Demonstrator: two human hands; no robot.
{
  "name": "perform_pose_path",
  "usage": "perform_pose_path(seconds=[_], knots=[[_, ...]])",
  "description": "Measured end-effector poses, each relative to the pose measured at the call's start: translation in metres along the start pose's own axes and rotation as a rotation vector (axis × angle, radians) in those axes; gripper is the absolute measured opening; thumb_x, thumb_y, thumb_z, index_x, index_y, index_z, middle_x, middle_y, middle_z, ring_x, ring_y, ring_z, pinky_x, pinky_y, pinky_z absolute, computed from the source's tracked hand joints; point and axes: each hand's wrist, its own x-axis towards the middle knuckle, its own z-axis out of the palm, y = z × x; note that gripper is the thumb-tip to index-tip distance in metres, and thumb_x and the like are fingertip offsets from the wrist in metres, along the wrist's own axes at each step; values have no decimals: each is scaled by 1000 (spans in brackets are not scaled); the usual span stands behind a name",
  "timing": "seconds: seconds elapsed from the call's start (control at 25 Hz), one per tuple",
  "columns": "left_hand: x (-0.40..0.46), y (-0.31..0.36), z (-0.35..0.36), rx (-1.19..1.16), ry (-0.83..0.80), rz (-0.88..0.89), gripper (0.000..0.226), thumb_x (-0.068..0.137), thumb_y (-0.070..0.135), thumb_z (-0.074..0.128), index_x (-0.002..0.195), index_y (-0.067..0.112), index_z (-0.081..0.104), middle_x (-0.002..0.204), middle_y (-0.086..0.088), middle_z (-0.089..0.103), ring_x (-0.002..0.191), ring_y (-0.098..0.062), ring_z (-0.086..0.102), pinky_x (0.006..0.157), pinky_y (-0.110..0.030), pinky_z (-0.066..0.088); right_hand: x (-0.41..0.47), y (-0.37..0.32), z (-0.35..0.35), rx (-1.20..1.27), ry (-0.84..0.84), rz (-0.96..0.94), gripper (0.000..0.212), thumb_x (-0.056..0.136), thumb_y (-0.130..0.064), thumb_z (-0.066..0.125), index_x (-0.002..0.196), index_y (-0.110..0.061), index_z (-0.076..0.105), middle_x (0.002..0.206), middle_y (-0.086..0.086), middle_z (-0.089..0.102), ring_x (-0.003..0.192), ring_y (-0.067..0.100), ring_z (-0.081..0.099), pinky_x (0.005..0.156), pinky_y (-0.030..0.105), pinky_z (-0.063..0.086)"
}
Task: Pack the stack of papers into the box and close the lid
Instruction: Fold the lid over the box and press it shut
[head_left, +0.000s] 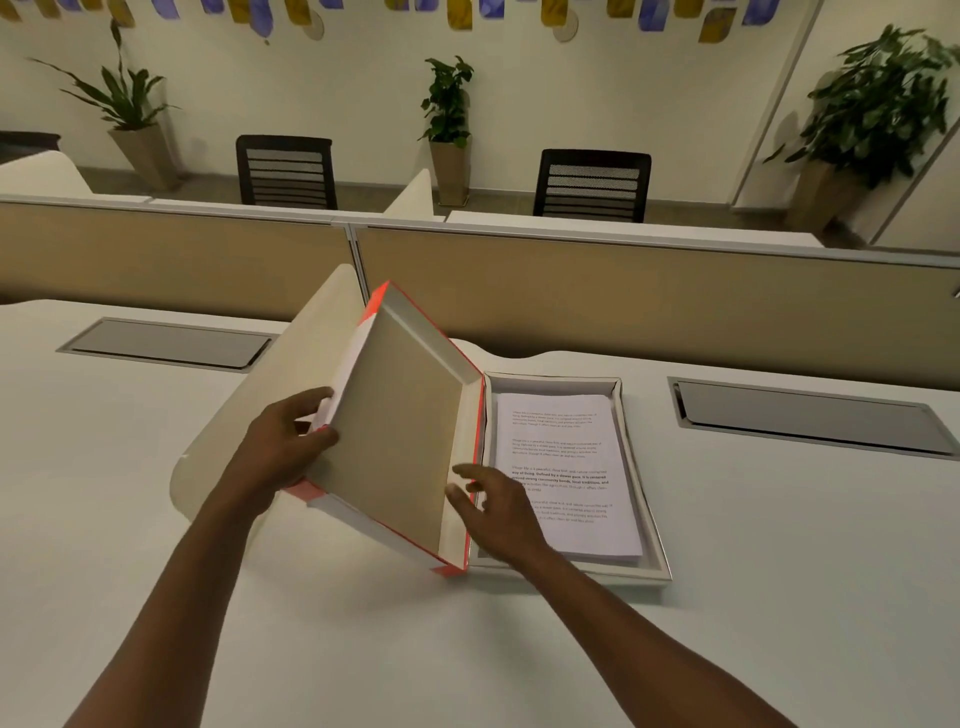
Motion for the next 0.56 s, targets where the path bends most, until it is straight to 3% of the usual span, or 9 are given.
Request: perform_pose_path(seconds=[0.08,0.24,0.32,0.44,0.56], knots=[[-11,20,14,-48,10,26,49,85,17,73,129,37,65,127,4,63,102,-20,64,68,-42,62,11,-25,-12,178,74,41,34,93,-39,64,123,-23,67,115,-4,73,90,2,68,81,24,56],[-27,57,52,-11,56,85,57,79,18,78,133,31,64,136,1,61,97,-16,62,67,-33,56,33,-65,-38,507,33,128,38,96,-37,61,131,-23,58,113,3,72,91,15,74,78,34,62],[-38,73,74,42,35,106,66,79,23,81,140,28,57,143,0,57,102,-17,60,78,-39,59,41,-78,-54,650,1,181,42,97,-38,60,135,-22,53,117,8,71,94,21,74,74,34,61],[-51,91,110,125,-13,171,80,80,37,82,149,27,43,151,-1,49,127,-25,55,104,-51,52,44,-83,-70,730,14,234,44,97,-39,59,135,-20,53,126,6,66,103,25,70,79,36,63],[-55,94,132,28,-137,245,84,75,58,74,149,34,40,150,7,50,124,-17,59,99,-46,57,42,-73,-83,757,119,314,48,93,-38,65,136,-21,53,132,3,62,114,29,64,92,48,58]])
